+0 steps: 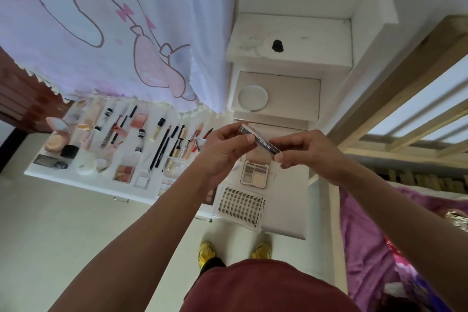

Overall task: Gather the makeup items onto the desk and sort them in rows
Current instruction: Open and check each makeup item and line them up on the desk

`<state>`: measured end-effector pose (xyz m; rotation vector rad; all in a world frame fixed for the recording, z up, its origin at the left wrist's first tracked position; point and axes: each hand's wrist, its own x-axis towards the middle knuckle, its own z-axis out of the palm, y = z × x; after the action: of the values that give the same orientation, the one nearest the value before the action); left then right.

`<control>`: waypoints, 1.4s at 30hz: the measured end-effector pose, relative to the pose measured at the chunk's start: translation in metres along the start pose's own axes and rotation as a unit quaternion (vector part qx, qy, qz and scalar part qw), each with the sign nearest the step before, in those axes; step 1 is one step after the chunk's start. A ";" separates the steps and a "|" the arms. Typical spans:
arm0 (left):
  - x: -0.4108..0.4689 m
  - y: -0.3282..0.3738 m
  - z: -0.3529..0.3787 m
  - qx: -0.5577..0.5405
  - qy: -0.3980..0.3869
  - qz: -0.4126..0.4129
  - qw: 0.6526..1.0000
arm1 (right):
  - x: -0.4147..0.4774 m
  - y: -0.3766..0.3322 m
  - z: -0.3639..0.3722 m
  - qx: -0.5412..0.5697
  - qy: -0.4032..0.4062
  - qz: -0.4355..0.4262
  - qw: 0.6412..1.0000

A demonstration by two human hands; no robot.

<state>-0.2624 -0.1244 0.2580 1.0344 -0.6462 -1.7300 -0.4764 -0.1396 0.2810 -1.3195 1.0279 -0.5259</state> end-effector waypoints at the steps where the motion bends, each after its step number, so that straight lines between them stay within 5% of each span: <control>1: -0.002 0.001 -0.001 -0.006 0.005 0.001 1.000 | 0.000 -0.001 0.001 -0.001 -0.004 -0.002 1.000; 16: -0.013 -0.006 -0.001 -0.014 0.028 -0.004 1.000 | 0.003 0.005 0.012 -0.201 0.025 -0.067 0.977; 29: -0.014 -0.012 -0.009 -0.039 0.015 -0.020 0.999 | -0.001 0.020 0.009 -0.185 0.029 -0.066 0.980; 33: -0.018 -0.016 -0.012 -0.053 0.011 -0.042 0.998 | -0.005 0.023 0.010 -0.097 0.013 -0.052 0.994; 42: -0.020 -0.035 -0.009 0.026 0.007 -0.063 0.998 | -0.010 0.042 -0.003 0.075 0.131 0.038 0.988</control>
<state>-0.2678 -0.0926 0.2327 1.1445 -0.6315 -1.8209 -0.4934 -0.1236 0.2441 -1.0927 1.2252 -0.7172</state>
